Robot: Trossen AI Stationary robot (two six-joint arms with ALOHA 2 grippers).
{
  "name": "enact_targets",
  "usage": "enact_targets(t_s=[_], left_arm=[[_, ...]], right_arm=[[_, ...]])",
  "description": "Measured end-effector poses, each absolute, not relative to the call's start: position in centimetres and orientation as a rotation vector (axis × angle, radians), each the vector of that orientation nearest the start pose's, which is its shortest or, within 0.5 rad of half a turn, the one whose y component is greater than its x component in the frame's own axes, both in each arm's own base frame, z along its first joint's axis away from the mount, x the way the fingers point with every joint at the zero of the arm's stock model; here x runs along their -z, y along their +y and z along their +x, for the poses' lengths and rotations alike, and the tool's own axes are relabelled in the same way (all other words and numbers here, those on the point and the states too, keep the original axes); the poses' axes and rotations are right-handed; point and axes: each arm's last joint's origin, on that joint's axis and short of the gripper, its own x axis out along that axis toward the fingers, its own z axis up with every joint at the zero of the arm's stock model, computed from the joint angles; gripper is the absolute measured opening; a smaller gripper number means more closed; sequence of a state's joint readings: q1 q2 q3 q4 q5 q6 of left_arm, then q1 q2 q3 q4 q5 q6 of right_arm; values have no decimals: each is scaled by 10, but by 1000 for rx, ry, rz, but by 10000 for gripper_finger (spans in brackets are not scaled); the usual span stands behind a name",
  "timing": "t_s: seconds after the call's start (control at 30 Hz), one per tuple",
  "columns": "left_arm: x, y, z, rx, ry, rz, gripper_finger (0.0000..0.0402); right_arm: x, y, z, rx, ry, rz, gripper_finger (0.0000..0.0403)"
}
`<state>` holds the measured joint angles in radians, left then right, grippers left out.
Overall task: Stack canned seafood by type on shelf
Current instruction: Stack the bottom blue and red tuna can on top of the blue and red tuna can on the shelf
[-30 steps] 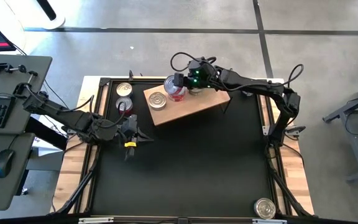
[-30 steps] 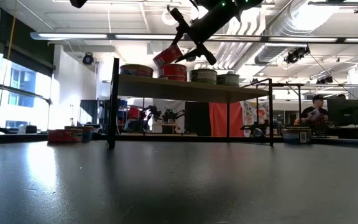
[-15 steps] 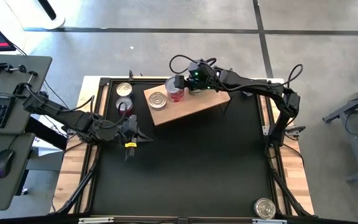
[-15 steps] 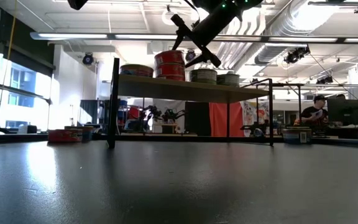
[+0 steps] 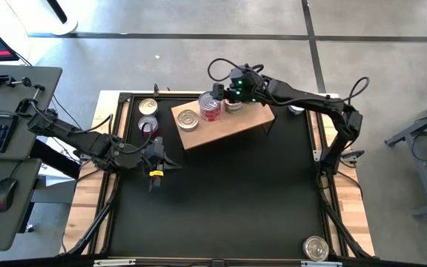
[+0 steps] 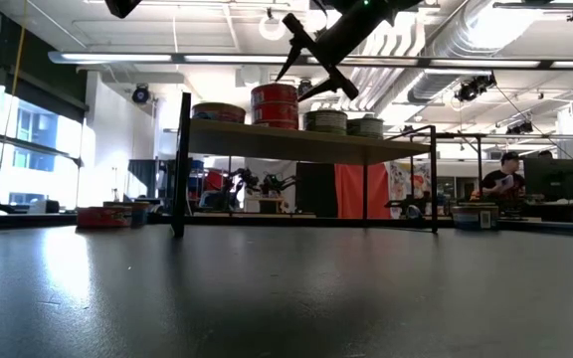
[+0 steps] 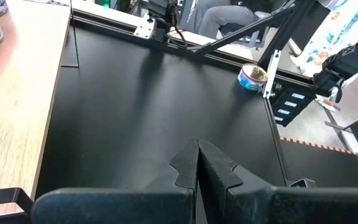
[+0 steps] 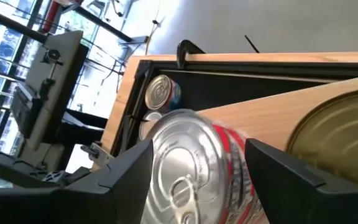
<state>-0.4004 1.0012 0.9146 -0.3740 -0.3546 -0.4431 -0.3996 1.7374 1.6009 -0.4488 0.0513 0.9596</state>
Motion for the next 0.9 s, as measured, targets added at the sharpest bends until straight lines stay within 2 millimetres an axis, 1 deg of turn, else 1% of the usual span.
enact_targets(t_s=[0.13, 0.23, 0.4, 0.53, 0.63, 0.7, 0.83, 0.9], left_arm=[[-322, -73, 199, -51, 428, -267, 0], [-323, -73, 199, -50, 424, -269, 0], [-324, -73, 200, -53, 407, -275, 0], [-329, -74, 204, -53, 343, -291, 0], [-331, -76, 211, -10, 311, -269, 0], [-330, -77, 217, 22, 300, -251, 0], [-322, -75, 233, 71, 321, -225, 0], [-315, -74, 241, 92, 352, -226, 0]], right_arm=[[-338, -154, 362, 678, 344, 973, 246], [-348, -153, 356, 656, 336, 903, 246], [-365, -146, 339, 623, 373, 766, 246], [-376, -133, 320, 610, 461, 696, 246], [-378, -119, 305, 585, 584, 629, 246], [-377, -105, 297, 565, 676, 599, 246], [-368, -70, 292, 502, 874, 557, 245], [-357, -49, 293, 452, 956, 534, 242]])
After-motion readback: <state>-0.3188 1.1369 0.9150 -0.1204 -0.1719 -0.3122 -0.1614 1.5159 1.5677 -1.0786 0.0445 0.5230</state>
